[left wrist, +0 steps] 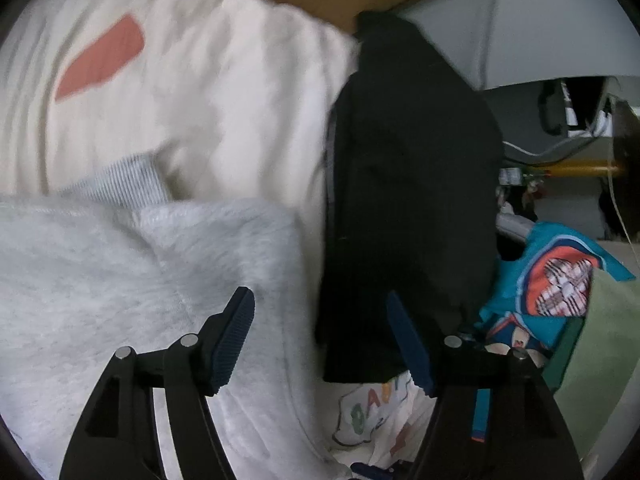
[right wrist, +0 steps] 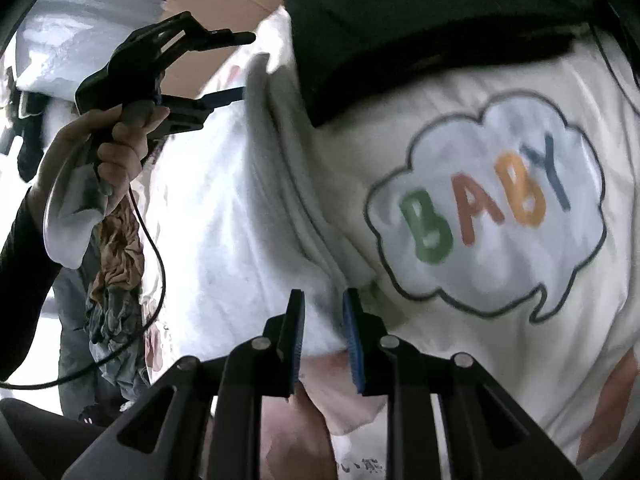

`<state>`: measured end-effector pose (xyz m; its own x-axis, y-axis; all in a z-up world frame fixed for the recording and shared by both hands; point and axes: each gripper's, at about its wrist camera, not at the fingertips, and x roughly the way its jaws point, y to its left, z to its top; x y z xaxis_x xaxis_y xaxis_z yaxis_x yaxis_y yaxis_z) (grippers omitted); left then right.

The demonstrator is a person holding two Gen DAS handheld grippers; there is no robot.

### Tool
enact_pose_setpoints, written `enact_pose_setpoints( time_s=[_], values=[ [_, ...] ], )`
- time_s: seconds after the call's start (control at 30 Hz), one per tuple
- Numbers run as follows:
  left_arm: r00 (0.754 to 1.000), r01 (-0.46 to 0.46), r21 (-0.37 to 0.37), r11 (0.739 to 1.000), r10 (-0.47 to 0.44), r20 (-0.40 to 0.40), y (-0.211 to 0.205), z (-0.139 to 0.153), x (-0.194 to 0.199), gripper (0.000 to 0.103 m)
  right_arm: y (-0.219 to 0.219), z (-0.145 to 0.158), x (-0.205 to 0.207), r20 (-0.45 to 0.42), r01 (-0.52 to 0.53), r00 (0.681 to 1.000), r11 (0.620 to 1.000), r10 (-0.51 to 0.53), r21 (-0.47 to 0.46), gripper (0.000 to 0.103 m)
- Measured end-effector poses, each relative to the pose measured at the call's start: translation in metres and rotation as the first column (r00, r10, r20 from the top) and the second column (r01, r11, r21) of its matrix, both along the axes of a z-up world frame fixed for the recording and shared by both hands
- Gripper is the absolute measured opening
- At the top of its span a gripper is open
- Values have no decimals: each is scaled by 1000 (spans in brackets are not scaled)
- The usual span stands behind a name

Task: Fold clothes
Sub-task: 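Open both tools, releasing the sweatshirt on the bed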

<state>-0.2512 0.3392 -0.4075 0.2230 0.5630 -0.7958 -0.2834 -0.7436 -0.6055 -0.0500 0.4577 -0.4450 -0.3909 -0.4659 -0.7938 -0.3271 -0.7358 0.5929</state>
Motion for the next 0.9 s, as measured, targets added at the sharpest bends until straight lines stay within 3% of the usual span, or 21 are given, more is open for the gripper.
enact_pose_setpoints(
  time_s=[0.23, 0.57, 0.73, 0.9],
  values=[
    [997, 45, -1, 999, -45, -56, -45, 32, -10, 70, -5, 17, -18, -53, -17, 998, 999, 19, 42, 25],
    [991, -36, -56, 998, 28, -134, -154, 61, -30, 70, -30, 23, -53, -79, -60, 995, 995, 66, 76, 27],
    [985, -90, -58, 994, 80, -155, -205, 55, -31, 70, -43, 26, -72, -64, -84, 994, 990, 92, 117, 27],
    [975, -159, -64, 985, 147, -169, -243, 27, -32, 70, -51, 25, -91, -24, -129, 990, 975, 136, 180, 29]
  ],
)
